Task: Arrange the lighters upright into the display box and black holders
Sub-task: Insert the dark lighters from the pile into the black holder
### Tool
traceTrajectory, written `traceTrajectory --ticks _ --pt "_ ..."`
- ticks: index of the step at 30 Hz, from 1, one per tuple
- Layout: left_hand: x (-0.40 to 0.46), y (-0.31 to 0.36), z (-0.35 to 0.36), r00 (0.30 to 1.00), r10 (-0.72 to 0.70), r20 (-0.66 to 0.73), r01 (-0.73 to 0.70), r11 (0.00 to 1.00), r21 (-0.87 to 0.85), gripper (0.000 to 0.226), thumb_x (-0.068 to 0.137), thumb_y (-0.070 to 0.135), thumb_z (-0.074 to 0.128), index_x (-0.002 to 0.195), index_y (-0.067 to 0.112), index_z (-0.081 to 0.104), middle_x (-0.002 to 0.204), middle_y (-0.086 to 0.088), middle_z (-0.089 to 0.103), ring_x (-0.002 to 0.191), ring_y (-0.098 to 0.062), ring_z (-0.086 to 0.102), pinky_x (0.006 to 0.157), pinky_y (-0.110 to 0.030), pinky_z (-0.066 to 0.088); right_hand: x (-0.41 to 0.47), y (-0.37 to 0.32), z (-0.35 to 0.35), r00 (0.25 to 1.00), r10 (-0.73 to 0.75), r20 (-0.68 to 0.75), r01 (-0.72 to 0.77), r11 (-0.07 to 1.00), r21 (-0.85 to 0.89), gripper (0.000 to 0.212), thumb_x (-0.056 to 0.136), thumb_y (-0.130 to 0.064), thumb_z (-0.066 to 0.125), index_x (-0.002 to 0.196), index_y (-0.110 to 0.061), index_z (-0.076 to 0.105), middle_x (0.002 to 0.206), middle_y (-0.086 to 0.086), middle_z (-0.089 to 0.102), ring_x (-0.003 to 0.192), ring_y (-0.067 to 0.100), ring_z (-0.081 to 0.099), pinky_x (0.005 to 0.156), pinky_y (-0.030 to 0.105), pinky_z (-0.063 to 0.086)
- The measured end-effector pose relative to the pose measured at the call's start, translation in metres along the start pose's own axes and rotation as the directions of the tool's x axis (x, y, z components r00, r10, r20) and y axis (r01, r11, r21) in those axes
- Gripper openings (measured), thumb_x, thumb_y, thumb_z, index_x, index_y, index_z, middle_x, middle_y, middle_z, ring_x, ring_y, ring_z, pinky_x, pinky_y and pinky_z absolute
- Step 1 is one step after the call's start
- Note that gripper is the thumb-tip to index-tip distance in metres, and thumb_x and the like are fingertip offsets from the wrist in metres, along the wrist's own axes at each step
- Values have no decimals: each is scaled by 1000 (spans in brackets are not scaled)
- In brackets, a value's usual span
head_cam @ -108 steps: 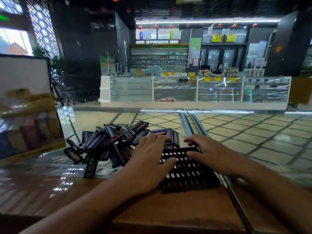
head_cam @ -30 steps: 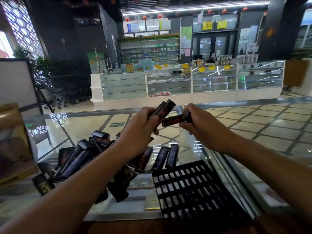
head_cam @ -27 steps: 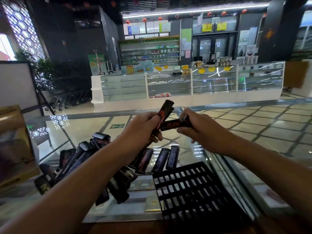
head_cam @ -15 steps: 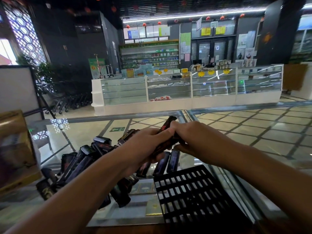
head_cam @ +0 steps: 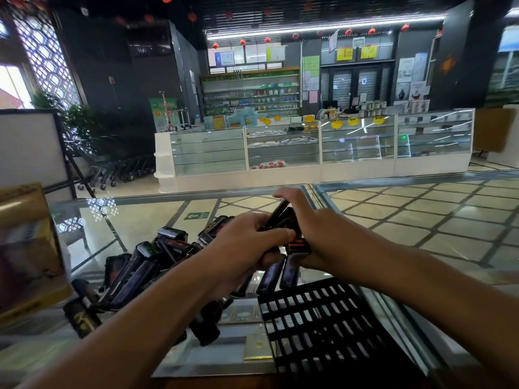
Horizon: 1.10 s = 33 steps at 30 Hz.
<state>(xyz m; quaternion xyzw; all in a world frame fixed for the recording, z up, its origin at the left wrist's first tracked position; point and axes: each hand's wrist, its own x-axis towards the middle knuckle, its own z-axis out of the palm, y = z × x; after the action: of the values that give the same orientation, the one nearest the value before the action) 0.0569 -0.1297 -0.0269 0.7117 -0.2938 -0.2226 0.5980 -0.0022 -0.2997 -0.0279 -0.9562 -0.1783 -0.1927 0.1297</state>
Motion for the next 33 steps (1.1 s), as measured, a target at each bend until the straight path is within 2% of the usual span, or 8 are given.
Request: traceTrajectory --ticks 4,11,16,18,22,25,29,33 --pt "1 2 1 995 -78 68 89 982 -169 14 96 15 60 102 2 58 62 -3 47 48 -8 38 49 -22 29 0 -4 -2 998 -28 -50 22 994 -110 92 85 -19 76 143 -37 6 95 -3 70 73 12 68 66 35 59" --pt "-2 1 2 1000 20 -4 -20 1000 14 13 97 11 59 99 -2 59 53 1 48 47 -9 40 49 -20 33 0 0 -2 999 16 -39 -20 994 -105 87 84 -24 77 139 -35 11 98 -4 71 75 11 68 64 33 57" --pt "-1 1 3 998 34 -61 -37 998 -56 11 96 7 60 101 -2 57 53 2 47 44 -9 40 44 -17 34 -1 11 -9 989 141 -51 -135 986 96 95 76 -33 84 144 -41 19 98 -12 63 77 -3 61 66 15 46" --pt "0 0 -2 991 51 -127 -55 998 -33 14 96 8 60 105 -3 57 52 1 45 42 -9 38 40 -17 34 -4 16 -15 967 243 -79 -225 957 184 95 71 -36 87 142 -43 23 98 -10 62 77 -3 59 67 16 46" --pt "2 -3 -11 967 147 -210 -140 989 45 11 96 9 61 105 3 60 53 4 47 46 -9 41 45 -20 36 -7 18 -19 936 342 -80 -236 782 577 46 84 -24 77 123 -30 53 87 3 72 69 6 61 70 32 53" --pt "2 -5 -9 960 204 -191 -195 978 69 9 97 9 59 105 6 60 57 6 49 48 -7 44 47 -19 39 -7 16 -15 929 351 -117 -162 669 726 19 93 -12 64 110 -20 63 79 3 73 66 11 62 62 28 54" --pt "5 -6 -7 962 236 -135 -240 971 -9 7 97 8 59 104 12 59 69 2 57 56 -12 51 51 -24 42 -5 17 -11 913 382 -141 -101 547 831 19 94 -7 62 104 -22 68 81 7 71 72 18 60 66 29 53" --pt "6 -3 -9 965 240 -102 -243 970 -21 12 99 9 57 109 14 59 73 4 64 61 -14 59 54 -28 47 -6 20 -11 918 376 -129 -122 576 808 23 94 -9 64 111 -24 62 82 6 72 74 19 62 69 31 54"
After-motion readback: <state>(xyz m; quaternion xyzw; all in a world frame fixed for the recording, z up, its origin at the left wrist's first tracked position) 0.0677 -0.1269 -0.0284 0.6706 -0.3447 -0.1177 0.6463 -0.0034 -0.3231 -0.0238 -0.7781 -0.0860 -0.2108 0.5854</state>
